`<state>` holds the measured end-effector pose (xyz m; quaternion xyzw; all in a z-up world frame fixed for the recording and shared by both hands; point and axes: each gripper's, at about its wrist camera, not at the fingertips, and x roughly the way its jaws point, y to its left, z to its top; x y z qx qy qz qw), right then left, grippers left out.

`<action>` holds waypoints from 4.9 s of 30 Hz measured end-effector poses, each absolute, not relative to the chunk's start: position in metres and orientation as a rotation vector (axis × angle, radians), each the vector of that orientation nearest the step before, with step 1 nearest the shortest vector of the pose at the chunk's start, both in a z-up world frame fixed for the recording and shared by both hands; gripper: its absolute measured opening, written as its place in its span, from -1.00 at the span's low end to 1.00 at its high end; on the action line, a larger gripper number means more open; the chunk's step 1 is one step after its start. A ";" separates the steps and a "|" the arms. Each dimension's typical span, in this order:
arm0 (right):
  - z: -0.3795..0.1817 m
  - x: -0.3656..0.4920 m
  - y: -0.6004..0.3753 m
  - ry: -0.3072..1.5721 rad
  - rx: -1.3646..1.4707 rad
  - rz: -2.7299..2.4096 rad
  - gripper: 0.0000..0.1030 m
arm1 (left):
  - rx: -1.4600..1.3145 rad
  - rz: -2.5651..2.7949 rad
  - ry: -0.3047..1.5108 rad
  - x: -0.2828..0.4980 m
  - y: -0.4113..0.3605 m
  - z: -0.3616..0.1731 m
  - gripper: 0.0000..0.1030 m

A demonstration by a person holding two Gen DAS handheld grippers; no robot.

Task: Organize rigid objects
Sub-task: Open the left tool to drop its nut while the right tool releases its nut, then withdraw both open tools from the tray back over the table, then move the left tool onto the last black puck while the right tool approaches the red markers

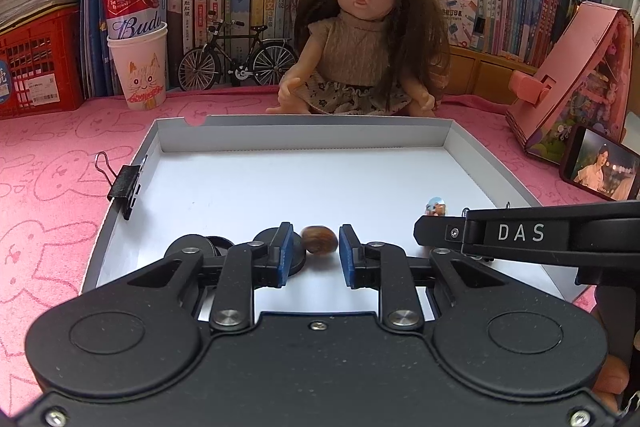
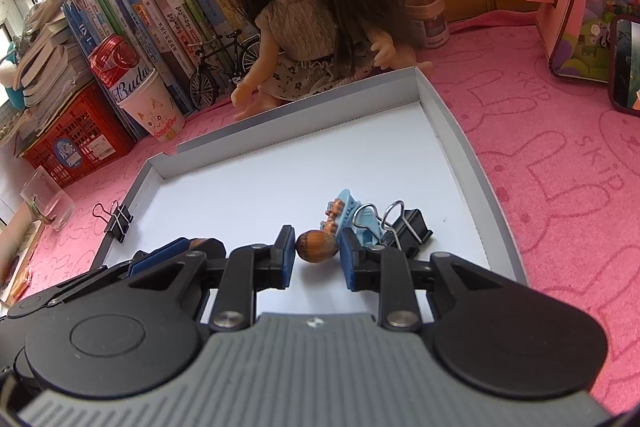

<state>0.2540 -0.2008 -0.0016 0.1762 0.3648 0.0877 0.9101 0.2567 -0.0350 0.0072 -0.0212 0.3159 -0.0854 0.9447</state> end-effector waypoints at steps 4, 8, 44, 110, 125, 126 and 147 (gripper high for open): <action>-0.002 0.254 -0.201 0.751 0.367 0.180 -0.38 | -0.044 -0.172 0.644 0.257 -0.035 0.007 -0.50; -0.001 0.253 -0.202 0.748 0.374 0.180 -0.37 | -0.045 -0.169 0.645 0.256 -0.035 0.008 -0.42; 0.038 0.198 -0.209 0.586 0.301 0.231 0.70 | -0.016 -0.224 0.564 0.203 -0.033 0.037 0.61; 0.006 0.072 -0.210 0.448 -0.018 0.213 1.00 | 0.014 -0.298 0.545 0.058 -0.015 0.013 0.67; -0.009 0.017 -0.216 0.400 -0.020 0.195 1.00 | 0.023 -0.326 0.516 0.016 -0.019 0.003 0.56; -0.010 0.012 -0.217 0.400 -0.008 0.201 1.00 | 0.021 -0.330 0.516 0.013 -0.019 0.003 0.50; -0.021 -0.021 -0.225 0.477 -0.033 0.199 0.45 | 0.012 -0.312 0.539 0.002 -0.019 -0.004 -0.17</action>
